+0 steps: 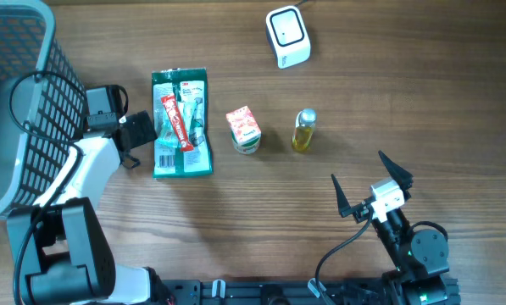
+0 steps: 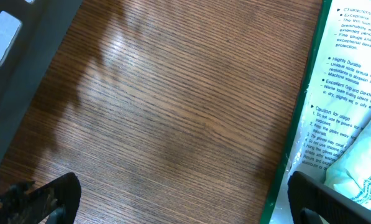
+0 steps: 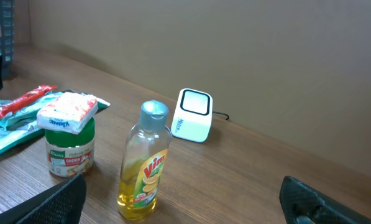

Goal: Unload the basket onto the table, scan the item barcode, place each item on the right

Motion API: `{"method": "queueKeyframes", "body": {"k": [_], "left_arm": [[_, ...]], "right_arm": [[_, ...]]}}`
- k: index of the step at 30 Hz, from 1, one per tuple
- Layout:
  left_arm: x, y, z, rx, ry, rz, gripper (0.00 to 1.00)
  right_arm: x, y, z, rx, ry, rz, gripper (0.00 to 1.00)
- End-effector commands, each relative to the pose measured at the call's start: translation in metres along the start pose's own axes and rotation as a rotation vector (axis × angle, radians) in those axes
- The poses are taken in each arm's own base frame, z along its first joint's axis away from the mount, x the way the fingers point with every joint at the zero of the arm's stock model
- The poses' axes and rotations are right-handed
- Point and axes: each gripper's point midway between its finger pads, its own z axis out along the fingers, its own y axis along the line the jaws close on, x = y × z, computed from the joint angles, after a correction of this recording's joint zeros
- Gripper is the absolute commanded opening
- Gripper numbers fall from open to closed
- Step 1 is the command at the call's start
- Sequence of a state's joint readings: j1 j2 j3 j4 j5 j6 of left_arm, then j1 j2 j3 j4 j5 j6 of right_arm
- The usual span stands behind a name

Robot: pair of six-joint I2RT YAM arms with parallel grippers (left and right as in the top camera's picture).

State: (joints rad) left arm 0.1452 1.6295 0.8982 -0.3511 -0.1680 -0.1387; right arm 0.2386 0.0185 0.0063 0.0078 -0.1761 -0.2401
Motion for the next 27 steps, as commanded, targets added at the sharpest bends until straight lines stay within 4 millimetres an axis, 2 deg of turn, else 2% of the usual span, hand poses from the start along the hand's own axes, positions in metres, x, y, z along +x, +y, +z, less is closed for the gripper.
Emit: {"method": "queueKeyframes", "body": {"k": [1,4,7,9,10,11,13,15,16,19,20,21,23,27], "left_arm": [[-0.004,0.004,-0.004,-0.014,-0.019,-0.002,1.00],[-0.006,0.002,-0.005,-0.006,-0.028,-0.004,1.00],[-0.026,-0.009,-0.006,0.054,-0.105,-0.018,1.00],[-0.027,-0.029,-0.012,0.171,-0.098,-0.013,1.00],[-0.037,-0.038,-0.029,0.235,-0.124,-0.012,1.00],[-0.046,-0.038,-0.042,0.243,-0.152,-0.014,1.00],[-0.075,-0.035,-0.094,0.270,-0.289,-0.023,1.00],[-0.091,-0.031,-0.138,0.294,-0.412,-0.030,1.00],[-0.102,-0.028,-0.170,0.312,-0.508,-0.037,1.00],[-0.111,-0.015,-0.224,0.308,-0.659,-0.041,1.00],[-0.113,-0.010,-0.230,0.268,-0.690,-0.003,0.84],[-0.114,-0.006,-0.230,0.223,-0.706,0.051,0.53],[-0.115,0.003,-0.220,0.158,-0.687,0.059,0.24],[-0.108,0.018,-0.173,0.101,-0.554,0.037,0.20]], "right_arm": [[-0.002,0.000,0.000,0.001,-0.008,0.003,1.00],[-0.002,0.000,0.000,0.001,-0.009,0.003,1.00],[-0.002,0.000,0.000,0.001,-0.008,0.003,1.00],[-0.002,0.000,0.000,0.001,-0.008,0.003,1.00],[-0.002,0.000,0.000,0.001,-0.009,0.003,1.00],[-0.002,0.000,0.000,0.001,-0.008,0.003,1.00],[-0.002,0.000,0.000,0.001,-0.008,0.003,1.00],[-0.002,0.000,0.000,0.001,-0.008,0.003,1.00],[-0.002,0.000,0.000,0.001,-0.008,0.003,1.00],[-0.002,0.000,0.000,0.001,-0.008,0.003,1.00],[-0.002,0.000,0.000,0.001,-0.009,0.003,1.00],[-0.002,0.000,0.000,0.001,-0.008,0.003,1.00],[-0.002,0.000,0.000,0.001,-0.008,0.003,1.00],[-0.002,0.000,0.000,0.001,-0.009,0.003,1.00]]}}
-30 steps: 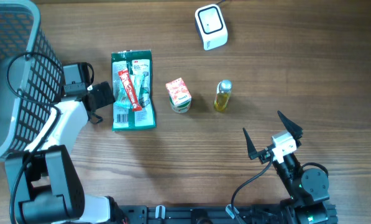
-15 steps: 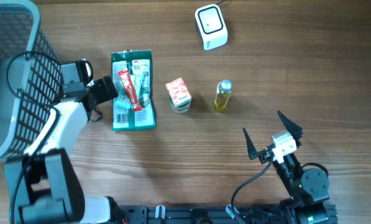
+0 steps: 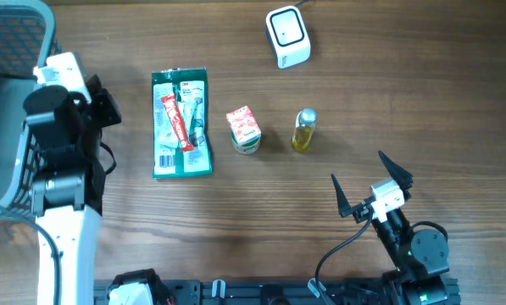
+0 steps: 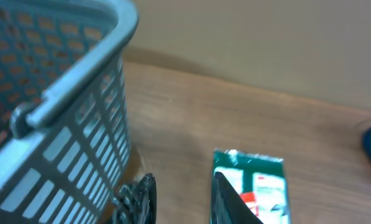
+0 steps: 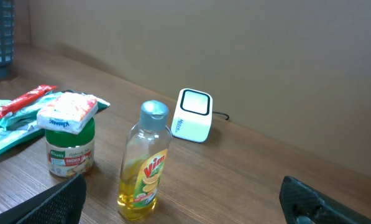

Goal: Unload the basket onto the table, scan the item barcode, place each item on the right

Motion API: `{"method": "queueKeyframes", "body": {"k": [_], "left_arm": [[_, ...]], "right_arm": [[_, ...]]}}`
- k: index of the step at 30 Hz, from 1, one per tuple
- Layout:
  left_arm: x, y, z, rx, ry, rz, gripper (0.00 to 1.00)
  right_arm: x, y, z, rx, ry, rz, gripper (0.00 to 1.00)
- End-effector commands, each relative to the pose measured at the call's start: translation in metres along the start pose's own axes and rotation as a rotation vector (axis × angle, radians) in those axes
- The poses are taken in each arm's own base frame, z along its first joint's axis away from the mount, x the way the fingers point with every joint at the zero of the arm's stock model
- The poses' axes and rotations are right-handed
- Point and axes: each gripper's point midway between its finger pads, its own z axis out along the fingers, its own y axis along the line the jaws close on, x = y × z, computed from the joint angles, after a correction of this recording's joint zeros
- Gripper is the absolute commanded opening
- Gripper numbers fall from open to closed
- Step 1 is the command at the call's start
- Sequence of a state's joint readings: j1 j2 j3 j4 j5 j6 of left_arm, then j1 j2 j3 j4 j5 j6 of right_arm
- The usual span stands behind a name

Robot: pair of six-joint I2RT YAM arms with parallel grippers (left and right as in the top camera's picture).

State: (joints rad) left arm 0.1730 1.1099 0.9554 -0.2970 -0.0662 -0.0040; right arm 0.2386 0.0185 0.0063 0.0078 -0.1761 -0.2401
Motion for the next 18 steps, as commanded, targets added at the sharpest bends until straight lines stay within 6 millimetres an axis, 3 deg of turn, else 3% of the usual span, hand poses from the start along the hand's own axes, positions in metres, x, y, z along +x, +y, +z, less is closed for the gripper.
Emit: {"method": "queueKeyframes", "body": {"k": [1,7,18], "left_arm": [[0.017,0.025,0.018,-0.077,0.074,0.007,0.20],[0.010,0.070,0.020,-0.183,0.042,-0.058,0.19],[-0.005,0.090,0.018,-0.259,-0.024,-0.063,0.20]], "right_arm": [[-0.002,0.000,0.000,0.001,-0.008,0.003,1.00],[-0.002,0.000,0.000,0.001,-0.008,0.003,1.00],[-0.002,0.000,0.000,0.001,-0.009,0.003,1.00]]}}
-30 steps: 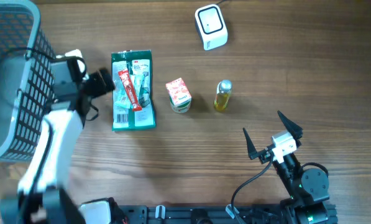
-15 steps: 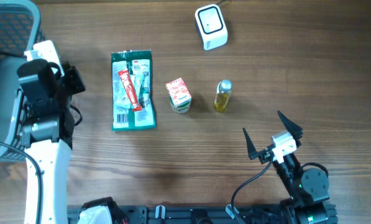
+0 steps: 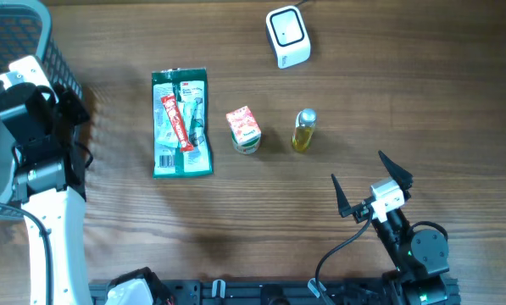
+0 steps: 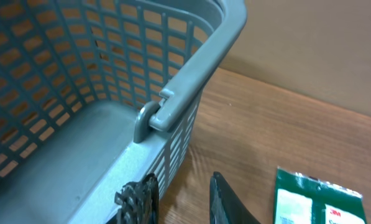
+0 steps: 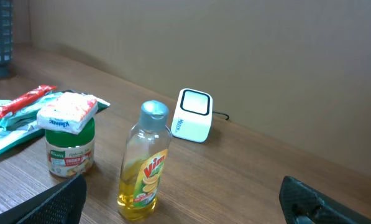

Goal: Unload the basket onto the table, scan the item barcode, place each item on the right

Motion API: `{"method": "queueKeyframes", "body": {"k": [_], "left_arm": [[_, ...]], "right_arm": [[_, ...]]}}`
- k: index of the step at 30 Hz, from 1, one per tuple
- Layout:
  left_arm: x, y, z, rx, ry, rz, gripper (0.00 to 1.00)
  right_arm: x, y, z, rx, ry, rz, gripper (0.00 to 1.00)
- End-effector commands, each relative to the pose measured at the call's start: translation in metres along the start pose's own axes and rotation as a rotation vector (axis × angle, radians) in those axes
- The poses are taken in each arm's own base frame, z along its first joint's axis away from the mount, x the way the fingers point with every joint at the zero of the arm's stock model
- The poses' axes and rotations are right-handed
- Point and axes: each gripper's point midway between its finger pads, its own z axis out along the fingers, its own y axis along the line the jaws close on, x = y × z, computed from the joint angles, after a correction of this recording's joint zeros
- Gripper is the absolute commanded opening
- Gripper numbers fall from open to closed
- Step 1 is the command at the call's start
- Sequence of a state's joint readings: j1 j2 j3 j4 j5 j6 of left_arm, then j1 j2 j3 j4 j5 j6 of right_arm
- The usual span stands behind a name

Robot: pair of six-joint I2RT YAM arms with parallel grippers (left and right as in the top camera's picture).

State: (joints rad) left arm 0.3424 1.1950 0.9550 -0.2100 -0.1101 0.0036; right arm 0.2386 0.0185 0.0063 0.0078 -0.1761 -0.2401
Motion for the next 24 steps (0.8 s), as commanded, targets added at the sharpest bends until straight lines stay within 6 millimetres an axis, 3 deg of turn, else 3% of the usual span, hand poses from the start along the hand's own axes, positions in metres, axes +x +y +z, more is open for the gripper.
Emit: {"method": "queueKeyframes", "body": {"k": [1,5,9,10,11,12,17,24], "left_arm": [[-0.006,0.009,0.000,-0.017,-0.014,0.002,0.20],[0.001,-0.040,-0.004,0.236,0.016,0.014,0.21],[0.014,-0.089,-0.005,0.349,0.046,0.073,0.26],[0.019,-0.101,-0.003,0.375,0.058,0.087,0.36],[0.026,-0.105,0.006,0.368,0.073,0.097,0.53],[0.029,-0.102,0.012,0.351,0.081,0.095,0.97],[0.044,-0.097,0.017,0.338,0.141,0.094,1.00],[0.085,-0.089,0.009,0.321,0.315,0.105,1.00]], "right_arm": [[-0.002,0.000,0.000,0.001,-0.008,0.003,1.00],[-0.002,0.000,0.000,0.001,-0.008,0.003,1.00],[-0.002,-0.001,0.000,0.001,-0.008,0.003,1.00],[-0.002,0.000,0.000,0.001,-0.009,0.003,1.00],[-0.002,0.000,0.000,0.001,-0.009,0.003,1.00],[-0.002,0.000,0.000,0.001,-0.008,0.003,1.00],[-0.002,0.000,0.000,0.001,-0.009,0.003,1.00],[-0.002,0.000,0.000,0.001,-0.008,0.003,1.00]]}}
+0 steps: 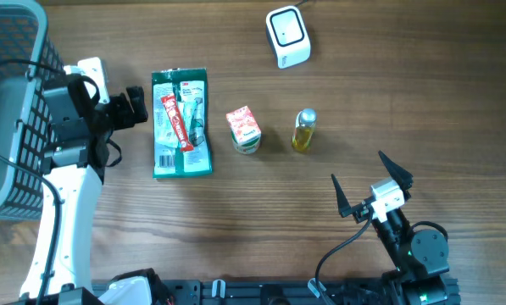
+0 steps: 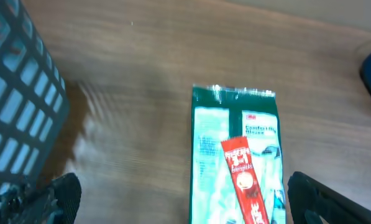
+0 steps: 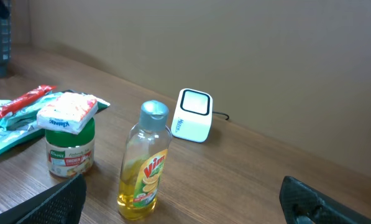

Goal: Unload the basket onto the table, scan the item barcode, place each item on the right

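Note:
The white barcode scanner [image 1: 287, 36] stands at the far middle of the table and shows as the white scanner [image 3: 193, 115] in the right wrist view. A green package [image 1: 181, 123] lies flat with a red sachet [image 1: 175, 121] on top. My left gripper [image 1: 134, 108] hovers at its left edge, open wide and holding nothing. From the left wrist, the package [image 2: 235, 149] and sachet [image 2: 244, 180] lie ahead of that gripper [image 2: 185, 202]. My right gripper [image 1: 357, 166] rests open at the near right, the same gripper [image 3: 182, 205] empty in its own view.
A jar with a packet on its lid [image 1: 245, 130] and a yellow Vim bottle [image 1: 303, 130] stand between the package and my right arm. A grey mesh basket [image 1: 7, 110] fills the far left edge, close behind my left arm.
My left gripper was over the basket rim with its fingers close together. Now it is to the right, at the green package's left edge, and open wide. The right arm has not moved.
My left gripper was open, low beside the green package. Then it was up by the basket with fingers close together, then further left over the basket rim. Now it is back at the package, open. Items, scanner and right arm kept their places.

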Motion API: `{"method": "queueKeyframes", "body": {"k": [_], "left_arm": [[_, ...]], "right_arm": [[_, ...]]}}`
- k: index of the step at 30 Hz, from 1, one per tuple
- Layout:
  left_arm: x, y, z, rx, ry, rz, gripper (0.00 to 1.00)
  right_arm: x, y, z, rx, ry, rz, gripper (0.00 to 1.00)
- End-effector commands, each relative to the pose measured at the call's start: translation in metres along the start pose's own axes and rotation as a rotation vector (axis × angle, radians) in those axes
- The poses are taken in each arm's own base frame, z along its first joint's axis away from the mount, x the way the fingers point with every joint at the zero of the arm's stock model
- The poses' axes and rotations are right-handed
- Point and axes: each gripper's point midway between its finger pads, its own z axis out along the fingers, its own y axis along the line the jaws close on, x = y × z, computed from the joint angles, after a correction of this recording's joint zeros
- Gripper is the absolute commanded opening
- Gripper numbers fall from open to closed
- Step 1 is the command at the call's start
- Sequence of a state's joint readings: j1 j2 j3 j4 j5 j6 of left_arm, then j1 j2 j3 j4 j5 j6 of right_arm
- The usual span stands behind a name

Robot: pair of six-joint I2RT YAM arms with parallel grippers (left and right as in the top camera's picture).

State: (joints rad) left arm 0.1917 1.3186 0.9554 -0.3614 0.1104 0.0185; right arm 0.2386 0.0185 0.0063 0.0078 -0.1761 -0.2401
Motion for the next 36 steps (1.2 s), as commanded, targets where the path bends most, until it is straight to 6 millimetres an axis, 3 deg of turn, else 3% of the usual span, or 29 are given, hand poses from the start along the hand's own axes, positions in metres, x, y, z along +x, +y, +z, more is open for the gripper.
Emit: {"method": "queueKeyframes", "body": {"k": [1,22,24,26,28,33,36], "left_arm": [[0.005,0.003,0.000,-0.008,0.028,0.001,1.00],[0.010,0.003,0.000,-0.009,0.047,-0.001,1.00],[0.010,0.003,0.000,-0.009,0.047,-0.001,1.00],[0.010,0.003,0.000,-0.009,0.047,-0.001,1.00],[0.010,0.003,0.000,-0.009,0.047,-0.001,1.00],[0.010,0.003,0.000,-0.009,0.047,-0.001,1.00],[0.010,0.003,0.000,-0.009,0.047,-0.001,1.00]], "right_arm": [[-0.002,0.000,0.000,0.001,-0.008,0.003,1.00],[0.000,-0.006,0.000,0.031,0.002,-0.021,1.00],[0.000,-0.005,0.000,0.026,-0.001,0.081,1.00],[-0.004,-0.018,-0.001,0.098,-0.020,0.157,1.00],[-0.007,-0.039,-0.006,0.212,-0.039,0.420,1.00],[-0.079,-0.066,-0.033,0.297,0.000,0.537,1.00],[-0.116,-0.075,-0.027,0.299,0.170,0.559,1.00]]}}
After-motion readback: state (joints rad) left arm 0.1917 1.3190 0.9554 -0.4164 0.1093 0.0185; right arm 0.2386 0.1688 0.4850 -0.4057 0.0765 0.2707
